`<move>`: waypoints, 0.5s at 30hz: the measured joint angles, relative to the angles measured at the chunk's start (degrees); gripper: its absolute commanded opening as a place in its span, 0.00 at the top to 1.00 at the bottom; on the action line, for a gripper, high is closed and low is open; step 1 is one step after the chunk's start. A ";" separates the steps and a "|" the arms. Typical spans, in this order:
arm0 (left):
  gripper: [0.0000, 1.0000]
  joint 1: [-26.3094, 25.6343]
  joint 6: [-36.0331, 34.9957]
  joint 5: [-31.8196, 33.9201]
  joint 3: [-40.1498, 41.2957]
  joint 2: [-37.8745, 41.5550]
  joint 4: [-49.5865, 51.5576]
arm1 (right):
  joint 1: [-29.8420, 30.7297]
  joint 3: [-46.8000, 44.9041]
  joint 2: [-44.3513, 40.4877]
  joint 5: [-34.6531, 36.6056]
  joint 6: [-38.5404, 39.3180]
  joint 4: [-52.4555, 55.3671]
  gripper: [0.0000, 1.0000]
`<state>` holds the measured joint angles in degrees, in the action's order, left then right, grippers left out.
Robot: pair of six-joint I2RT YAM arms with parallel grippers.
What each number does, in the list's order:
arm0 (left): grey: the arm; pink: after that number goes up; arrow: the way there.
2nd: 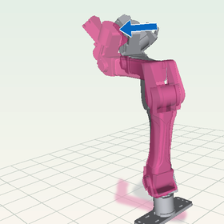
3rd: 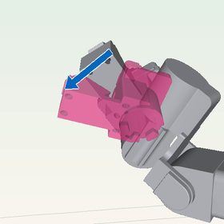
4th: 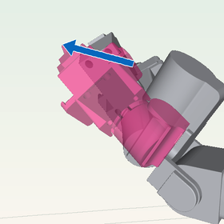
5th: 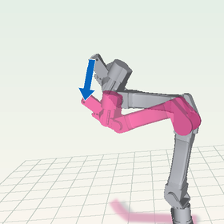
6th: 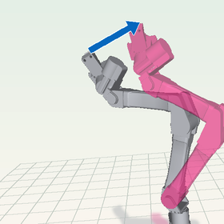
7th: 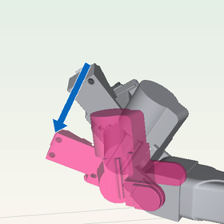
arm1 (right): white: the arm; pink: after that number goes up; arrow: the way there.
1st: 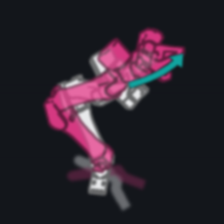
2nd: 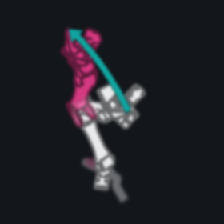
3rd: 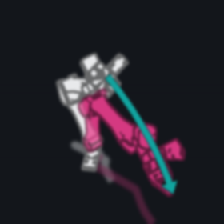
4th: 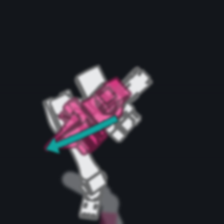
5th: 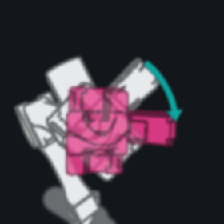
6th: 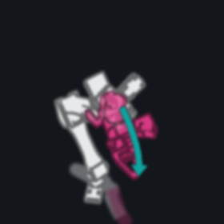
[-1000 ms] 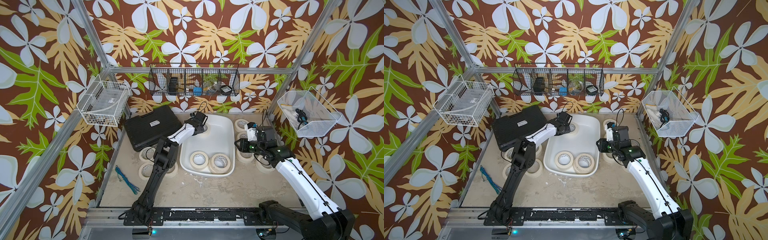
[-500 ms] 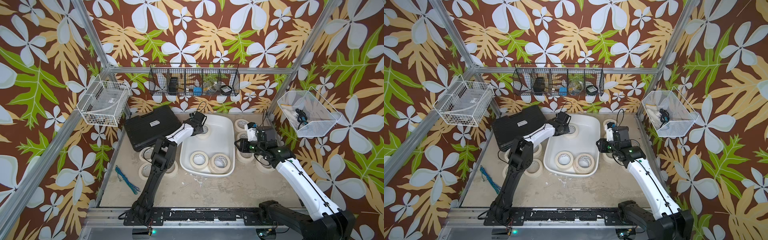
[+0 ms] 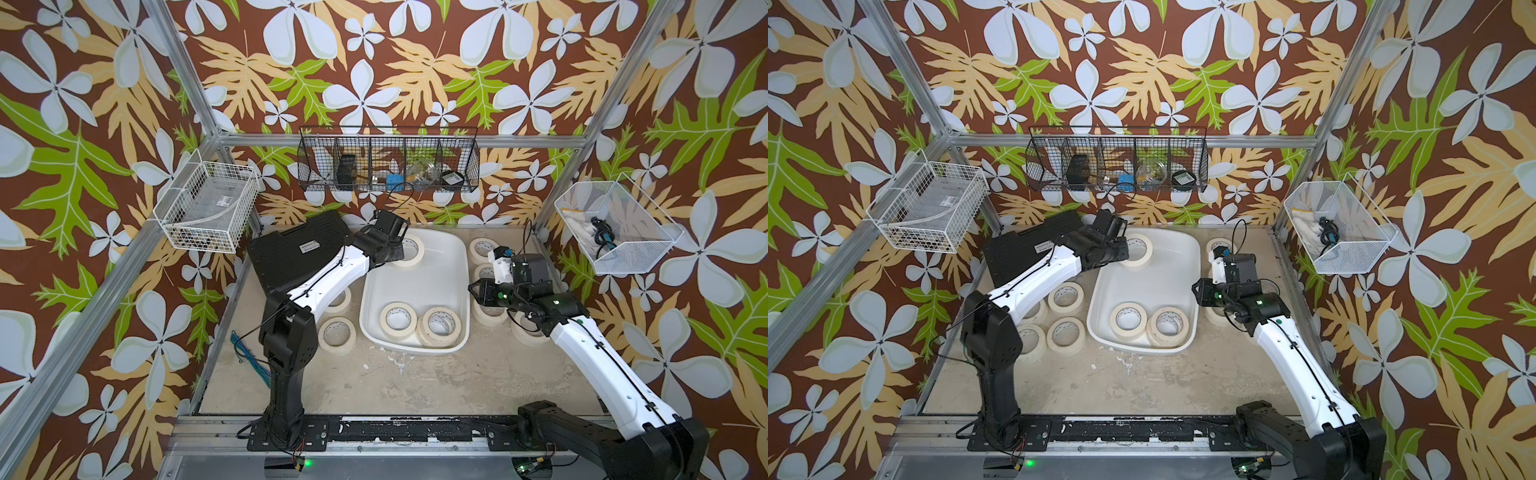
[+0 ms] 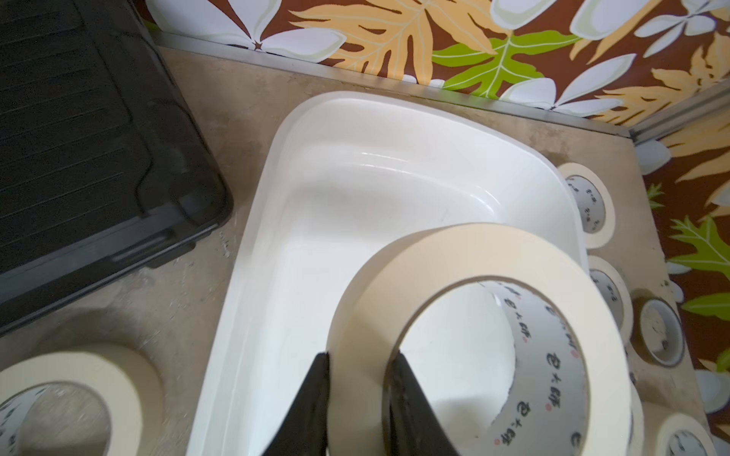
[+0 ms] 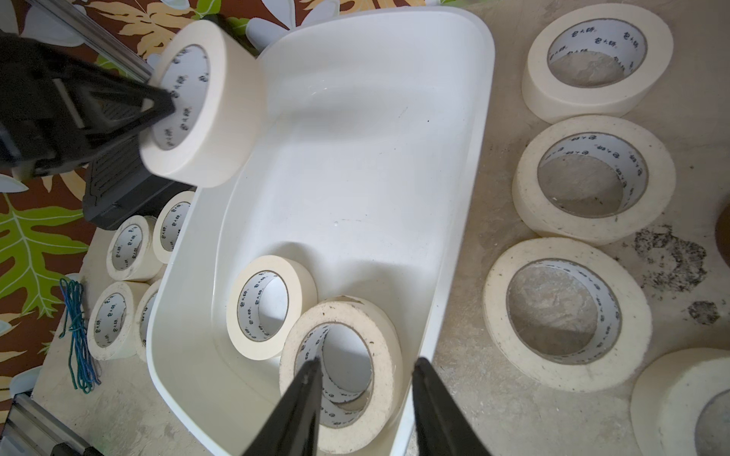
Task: Take out the art tape in the storage box
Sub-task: Pick up the art tape from the storage box, then place the art tape at the center of the board.
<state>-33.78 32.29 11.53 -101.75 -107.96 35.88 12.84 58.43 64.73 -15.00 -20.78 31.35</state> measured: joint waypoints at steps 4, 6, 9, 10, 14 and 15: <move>0.82 -0.92 -0.02 0.28 9.01 9.49 1.73 | 0.00 -0.20 0.55 -0.04 -0.20 -0.28 0.58; 0.82 -1.27 0.44 0.44 14.25 14.01 2.80 | 0.00 -0.24 0.74 -0.07 -0.20 -0.52 0.58; 0.81 -1.53 1.79 0.79 22.84 21.81 4.20 | 0.04 -0.35 1.07 -0.17 -0.26 -0.92 0.59; 0.81 -1.53 2.40 1.01 25.42 24.15 4.39 | 0.04 -0.42 1.20 -0.17 -0.37 -1.07 0.59; 0.81 -1.53 5.42 1.33 35.10 33.33 5.75 | 0.28 -0.70 1.84 -0.22 -0.94 -1.44 0.59; 0.82 -1.53 6.12 1.33 37.13 35.47 6.34 | 0.31 -0.81 1.97 -0.22 -1.05 -1.44 0.59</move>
<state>-35.31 38.41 12.86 -64.62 -72.49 42.22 13.15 57.63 66.70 -15.22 -21.82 29.91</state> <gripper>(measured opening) 0.265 0.413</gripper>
